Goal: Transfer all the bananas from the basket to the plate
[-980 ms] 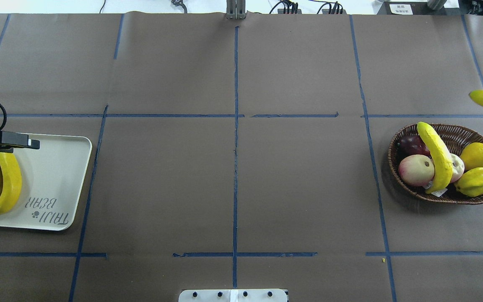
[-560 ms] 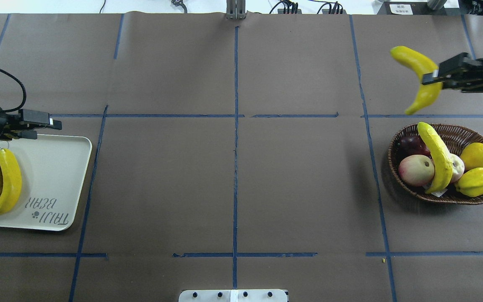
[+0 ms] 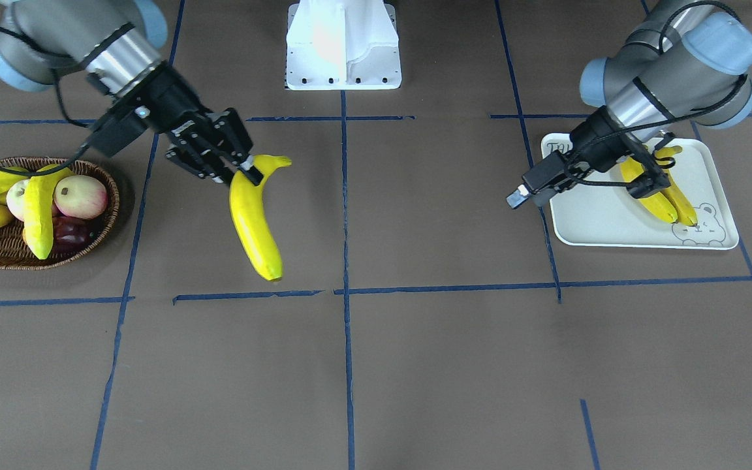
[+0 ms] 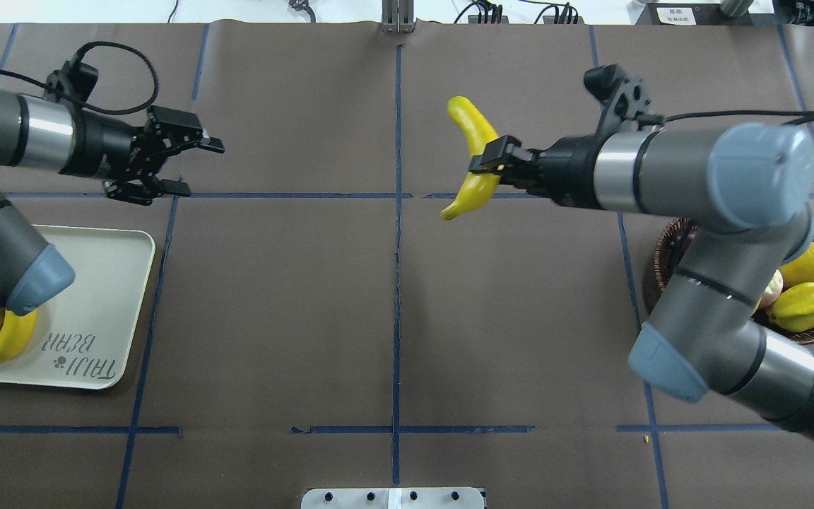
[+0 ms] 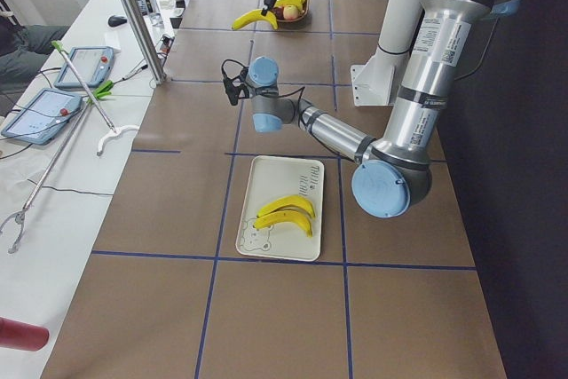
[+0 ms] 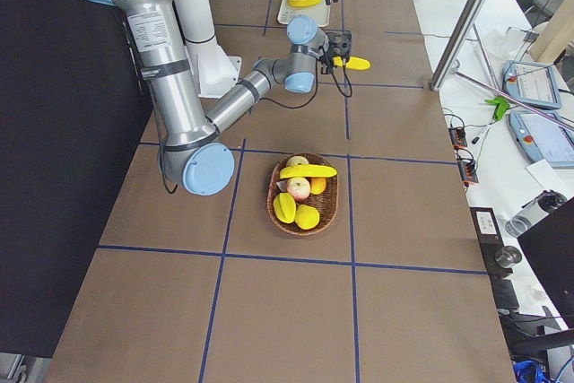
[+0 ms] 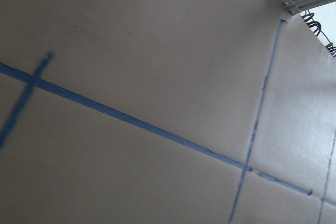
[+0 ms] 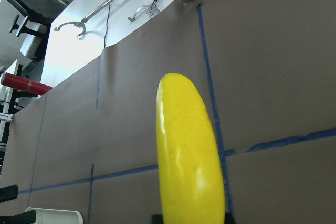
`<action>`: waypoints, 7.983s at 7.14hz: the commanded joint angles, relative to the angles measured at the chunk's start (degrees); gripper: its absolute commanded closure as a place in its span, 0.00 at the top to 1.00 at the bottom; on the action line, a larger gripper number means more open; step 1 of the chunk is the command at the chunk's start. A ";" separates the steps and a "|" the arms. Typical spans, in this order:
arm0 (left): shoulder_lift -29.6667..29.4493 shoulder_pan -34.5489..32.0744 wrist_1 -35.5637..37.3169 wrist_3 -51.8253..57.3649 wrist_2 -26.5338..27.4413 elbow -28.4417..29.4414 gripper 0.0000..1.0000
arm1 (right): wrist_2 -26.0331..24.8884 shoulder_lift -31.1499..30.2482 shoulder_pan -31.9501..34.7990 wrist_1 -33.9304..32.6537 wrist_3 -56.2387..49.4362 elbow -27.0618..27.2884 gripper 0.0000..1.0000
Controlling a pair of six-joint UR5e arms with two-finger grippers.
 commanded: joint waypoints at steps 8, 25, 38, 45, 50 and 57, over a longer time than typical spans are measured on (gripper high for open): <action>-16.45 14.29 4.42 -11.80 11.55 5.10 0.99 | -22.84 3.82 -17.70 -0.44 -0.37 -0.58 0.00; 13.96 0.58 8.99 23.18 1.45 -6.38 0.00 | 25.96 -11.61 19.15 -0.97 -12.33 5.76 1.00; 26.96 0.85 6.53 39.35 7.78 -5.87 1.00 | 33.31 -24.12 29.05 -0.09 -38.84 -5.30 1.00; 25.91 1.20 6.61 38.82 7.78 -6.31 1.00 | 35.08 -30.36 26.09 2.44 -40.98 -9.54 1.00; 24.85 1.20 6.62 38.73 7.87 -5.35 1.00 | 34.46 -30.46 20.71 2.81 -40.98 -8.49 0.98; 23.97 1.46 6.62 36.27 8.31 -5.35 1.00 | 34.38 -33.62 20.62 3.43 -41.07 -6.82 0.01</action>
